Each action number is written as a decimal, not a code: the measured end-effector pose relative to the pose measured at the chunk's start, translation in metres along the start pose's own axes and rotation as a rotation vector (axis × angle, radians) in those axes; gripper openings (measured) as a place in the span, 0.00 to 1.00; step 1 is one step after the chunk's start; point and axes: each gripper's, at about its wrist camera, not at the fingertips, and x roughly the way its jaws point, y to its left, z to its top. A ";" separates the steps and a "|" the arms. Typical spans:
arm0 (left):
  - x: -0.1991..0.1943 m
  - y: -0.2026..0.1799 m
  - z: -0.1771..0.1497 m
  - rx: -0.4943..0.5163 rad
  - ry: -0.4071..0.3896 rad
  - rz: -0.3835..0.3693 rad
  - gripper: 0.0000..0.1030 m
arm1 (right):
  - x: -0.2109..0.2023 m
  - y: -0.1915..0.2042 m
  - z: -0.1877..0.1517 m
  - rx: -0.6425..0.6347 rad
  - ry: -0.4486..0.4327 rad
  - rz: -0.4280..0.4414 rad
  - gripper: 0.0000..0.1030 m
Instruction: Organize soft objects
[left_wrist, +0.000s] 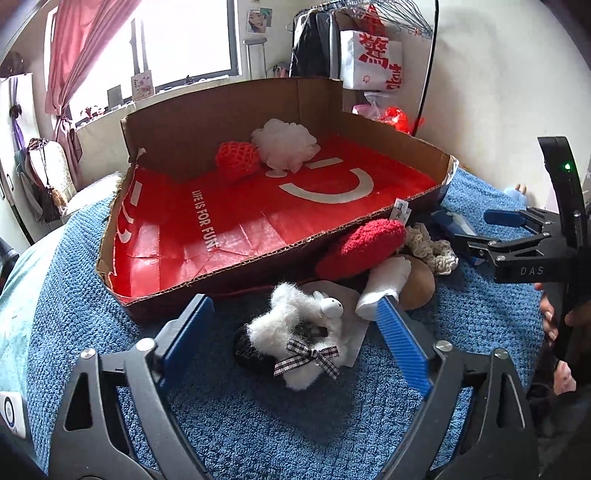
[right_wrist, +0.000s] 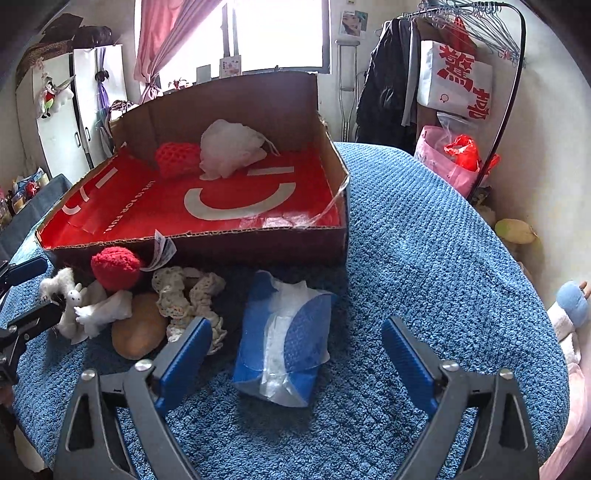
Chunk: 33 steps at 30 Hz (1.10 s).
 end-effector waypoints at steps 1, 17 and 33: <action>0.004 0.000 -0.001 0.007 0.016 -0.005 0.62 | 0.002 0.000 -0.001 0.001 0.010 0.006 0.72; 0.000 0.008 -0.006 -0.027 0.017 -0.049 0.33 | -0.022 -0.003 0.006 0.010 -0.059 0.080 0.29; 0.003 -0.001 -0.006 0.072 0.010 -0.067 0.78 | -0.006 0.000 -0.012 -0.011 0.014 0.056 0.65</action>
